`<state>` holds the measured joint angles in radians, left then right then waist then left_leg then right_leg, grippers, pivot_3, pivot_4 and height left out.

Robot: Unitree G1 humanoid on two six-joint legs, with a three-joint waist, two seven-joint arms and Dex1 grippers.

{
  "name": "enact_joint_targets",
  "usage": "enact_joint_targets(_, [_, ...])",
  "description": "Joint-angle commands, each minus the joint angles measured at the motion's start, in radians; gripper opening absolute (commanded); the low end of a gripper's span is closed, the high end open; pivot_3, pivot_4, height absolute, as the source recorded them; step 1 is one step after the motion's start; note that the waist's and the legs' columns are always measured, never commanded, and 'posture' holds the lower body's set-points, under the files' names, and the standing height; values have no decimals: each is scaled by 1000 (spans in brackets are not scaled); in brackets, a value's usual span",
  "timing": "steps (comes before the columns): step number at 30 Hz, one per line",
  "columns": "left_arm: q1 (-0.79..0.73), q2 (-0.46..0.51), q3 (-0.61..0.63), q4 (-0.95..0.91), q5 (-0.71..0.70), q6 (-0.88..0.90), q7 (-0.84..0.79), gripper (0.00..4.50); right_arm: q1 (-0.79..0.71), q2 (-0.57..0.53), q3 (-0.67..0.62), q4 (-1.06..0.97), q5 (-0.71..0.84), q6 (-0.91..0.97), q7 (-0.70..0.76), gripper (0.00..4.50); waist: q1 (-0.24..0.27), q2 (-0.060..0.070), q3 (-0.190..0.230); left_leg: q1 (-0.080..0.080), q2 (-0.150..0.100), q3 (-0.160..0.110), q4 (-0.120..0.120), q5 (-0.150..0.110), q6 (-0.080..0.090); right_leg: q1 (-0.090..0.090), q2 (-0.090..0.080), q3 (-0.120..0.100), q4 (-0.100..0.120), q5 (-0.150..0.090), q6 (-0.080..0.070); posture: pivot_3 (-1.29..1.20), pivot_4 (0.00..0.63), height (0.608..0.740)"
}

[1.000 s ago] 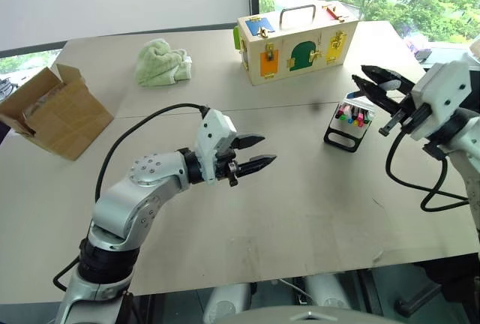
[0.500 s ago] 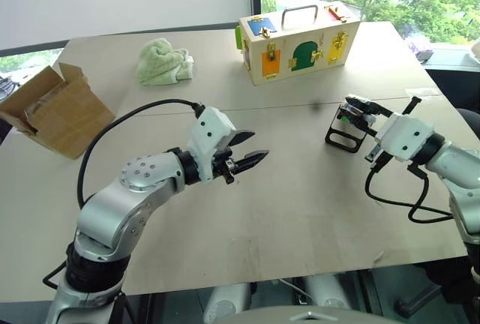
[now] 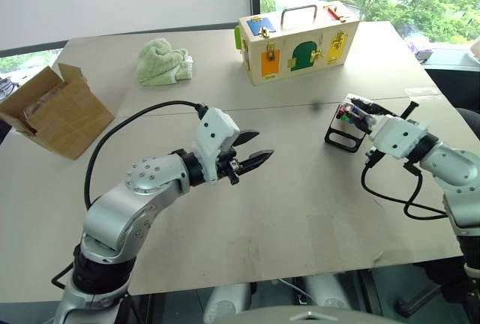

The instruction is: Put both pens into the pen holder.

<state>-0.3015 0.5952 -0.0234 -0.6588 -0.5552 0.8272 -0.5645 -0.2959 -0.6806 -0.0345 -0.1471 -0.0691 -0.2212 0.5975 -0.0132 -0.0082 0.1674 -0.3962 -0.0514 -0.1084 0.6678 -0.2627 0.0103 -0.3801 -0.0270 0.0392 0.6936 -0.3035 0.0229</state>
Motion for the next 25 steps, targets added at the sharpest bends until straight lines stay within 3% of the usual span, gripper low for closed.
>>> enact_joint_targets(1, [4,-1,8,-48,-13,-20,0,2633,-19,6,-15,-10,2,-23,-20,2784,0,0,0,0,0,0,0,0,0,0,0,0,0,0,0,0,150,740])
enact_joint_targets(4, [6,-3,6,-51,-14,-20,1,2633,-22,13,-22,-10,7,-44,-30,4307,0,0,0,0,0,0,0,0,0,0,0,0,0,0,0,0,150,740])
enact_joint_targets(5, [7,-4,6,-52,-15,-20,1,2633,-24,16,-24,-11,8,-52,-34,4470,0,0,0,0,0,0,0,0,0,0,0,0,0,0,0,0,150,740])
enact_joint_targets(11, [18,-3,12,-55,-18,-22,-1,2633,-12,46,-20,-50,114,-44,6,4470,0,0,0,0,0,0,0,0,0,0,0,0,0,0,0,0,150,740])
enact_joint_targets(18, [264,23,110,-48,-2,-142,-56,2633,154,49,46,-272,566,387,219,4470,0,0,0,0,1,0,-1,0,0,0,0,1,-1,0,0,0,150,740])
enact_joint_targets(21, [396,18,165,-6,22,-210,-63,2633,274,-1,52,-255,597,444,306,4470,6,0,0,0,1,0,-1,-3,5,0,-1,1,-2,0,0,0,150,740])
enact_joint_targets(25, [493,50,138,26,130,-300,-67,2633,331,-19,37,-165,582,438,360,4470,8,0,0,1,0,0,-1,-3,5,2,-1,0,-3,0,0,0,150,740])
